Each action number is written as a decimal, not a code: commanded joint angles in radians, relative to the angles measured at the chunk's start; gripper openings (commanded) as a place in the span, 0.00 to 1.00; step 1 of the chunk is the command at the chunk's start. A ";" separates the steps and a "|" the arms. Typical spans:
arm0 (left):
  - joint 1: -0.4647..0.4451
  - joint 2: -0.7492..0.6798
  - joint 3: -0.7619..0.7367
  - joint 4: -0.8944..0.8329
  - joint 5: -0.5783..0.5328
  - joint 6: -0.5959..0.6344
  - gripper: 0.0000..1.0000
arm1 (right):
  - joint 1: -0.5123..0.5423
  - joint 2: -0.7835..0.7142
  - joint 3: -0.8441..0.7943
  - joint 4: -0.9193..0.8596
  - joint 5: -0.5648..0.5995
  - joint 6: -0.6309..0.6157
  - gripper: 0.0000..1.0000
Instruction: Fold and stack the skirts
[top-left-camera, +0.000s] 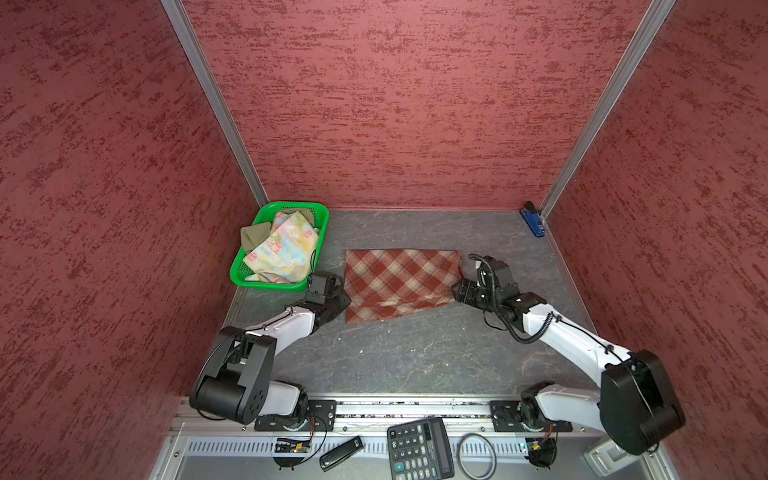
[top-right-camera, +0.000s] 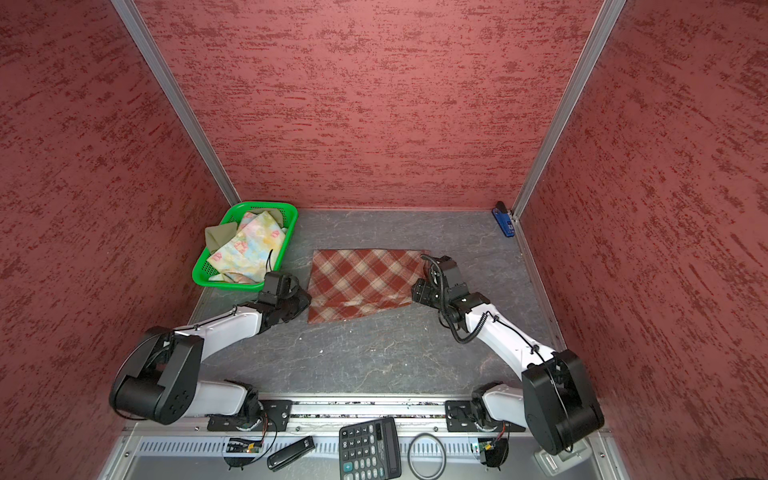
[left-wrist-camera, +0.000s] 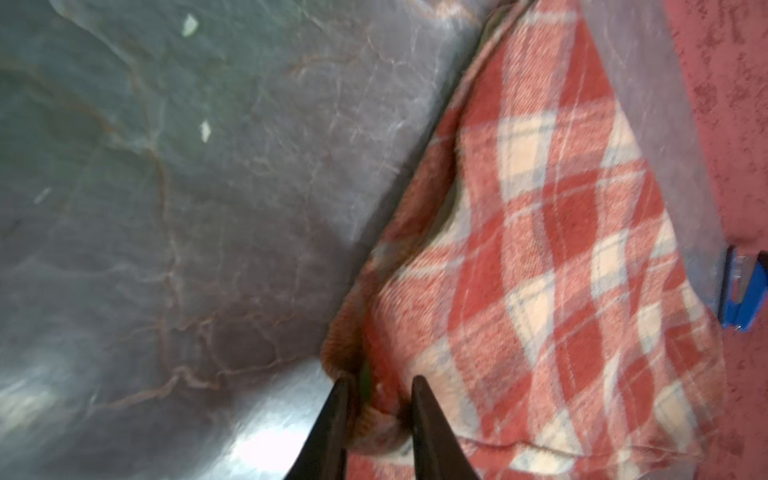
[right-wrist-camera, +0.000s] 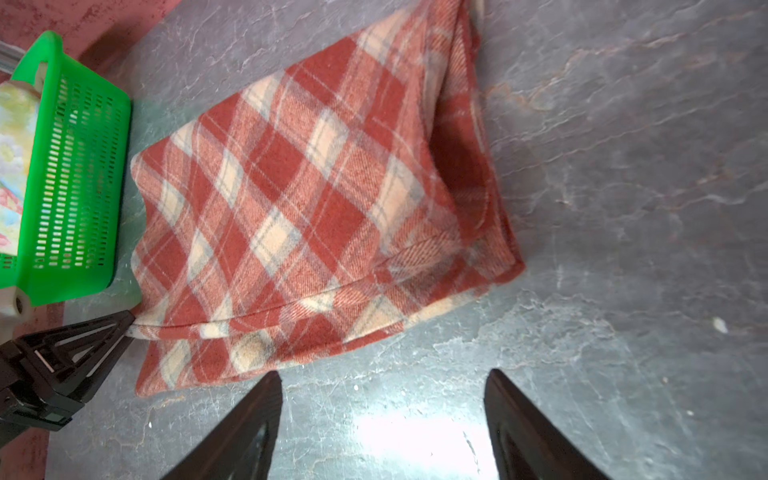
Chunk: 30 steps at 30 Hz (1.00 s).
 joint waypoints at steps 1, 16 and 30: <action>-0.014 0.013 0.036 0.047 -0.032 0.064 0.13 | -0.020 0.030 0.009 0.047 0.003 -0.012 0.75; -0.047 -0.029 0.050 0.032 -0.016 0.041 0.00 | -0.124 0.271 0.136 0.166 -0.090 -0.044 0.60; -0.063 -0.077 0.173 -0.026 -0.011 0.008 0.00 | -0.123 0.314 0.105 0.168 -0.118 -0.065 0.56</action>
